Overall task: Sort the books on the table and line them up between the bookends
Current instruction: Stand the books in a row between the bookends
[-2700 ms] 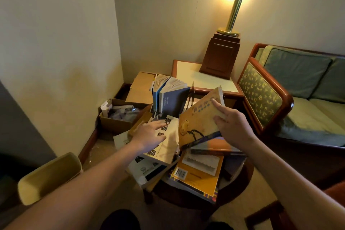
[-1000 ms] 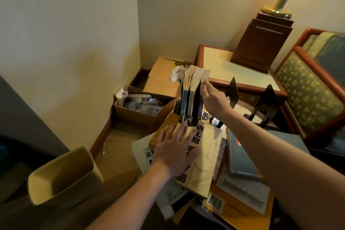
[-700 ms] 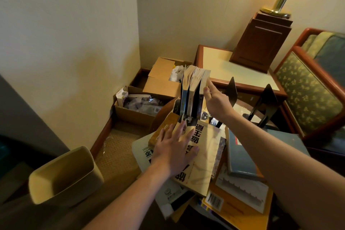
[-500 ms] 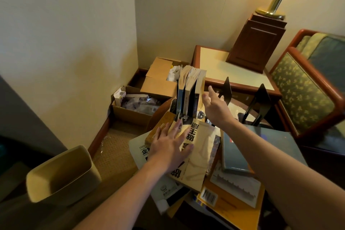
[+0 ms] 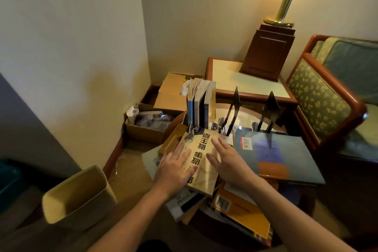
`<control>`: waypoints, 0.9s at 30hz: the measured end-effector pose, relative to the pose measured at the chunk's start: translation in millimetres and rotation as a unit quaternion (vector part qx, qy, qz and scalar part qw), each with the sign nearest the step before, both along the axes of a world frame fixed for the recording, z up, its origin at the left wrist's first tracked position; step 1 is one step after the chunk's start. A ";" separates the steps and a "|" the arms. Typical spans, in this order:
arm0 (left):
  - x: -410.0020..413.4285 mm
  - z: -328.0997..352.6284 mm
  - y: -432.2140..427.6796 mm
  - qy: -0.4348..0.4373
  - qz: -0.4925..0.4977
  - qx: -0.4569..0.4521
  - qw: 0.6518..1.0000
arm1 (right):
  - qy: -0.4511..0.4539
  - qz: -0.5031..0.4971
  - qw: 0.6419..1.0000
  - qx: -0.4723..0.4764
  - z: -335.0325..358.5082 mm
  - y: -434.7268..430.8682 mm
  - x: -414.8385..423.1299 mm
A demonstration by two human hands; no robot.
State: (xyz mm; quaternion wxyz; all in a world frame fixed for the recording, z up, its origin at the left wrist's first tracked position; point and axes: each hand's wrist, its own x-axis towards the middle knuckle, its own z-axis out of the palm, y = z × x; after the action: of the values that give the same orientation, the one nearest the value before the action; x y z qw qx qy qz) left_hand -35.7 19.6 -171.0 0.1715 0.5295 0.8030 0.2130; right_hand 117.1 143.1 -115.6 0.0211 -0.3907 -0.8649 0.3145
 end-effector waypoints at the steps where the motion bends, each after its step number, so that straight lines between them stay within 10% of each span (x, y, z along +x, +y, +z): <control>1: 2.7 -1.6 -5.8 -0.007 0.013 0.010 1.000 | -0.015 0.008 1.000 0.004 0.9 -5.6 1.6; 7: 18.3 -4.0 -32.2 -0.113 0.173 0.062 0.977 | -0.048 0.057 0.994 0.084 -8.8 -37.3 11.7; 11: 16.4 7.1 -34.7 -0.445 0.234 0.112 0.857 | -0.054 0.055 0.994 0.082 -15.5 -51.1 19.3; 15: 15.6 15.8 -32.0 -0.561 0.248 0.116 0.781 | -0.052 0.088 0.992 0.069 3.6 -67.4 31.2; 27: 38.8 42.1 -35.6 -0.506 0.216 0.123 0.826 | -0.007 0.060 0.994 0.086 -22.6 -71.7 43.0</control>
State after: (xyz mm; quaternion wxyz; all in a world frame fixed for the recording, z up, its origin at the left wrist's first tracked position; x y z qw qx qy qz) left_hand 3.1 -16.0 -128.9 0.4363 0.1775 0.6649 0.5797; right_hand 160.1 71.4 -138.2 0.0301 -0.3369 -0.9108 0.2367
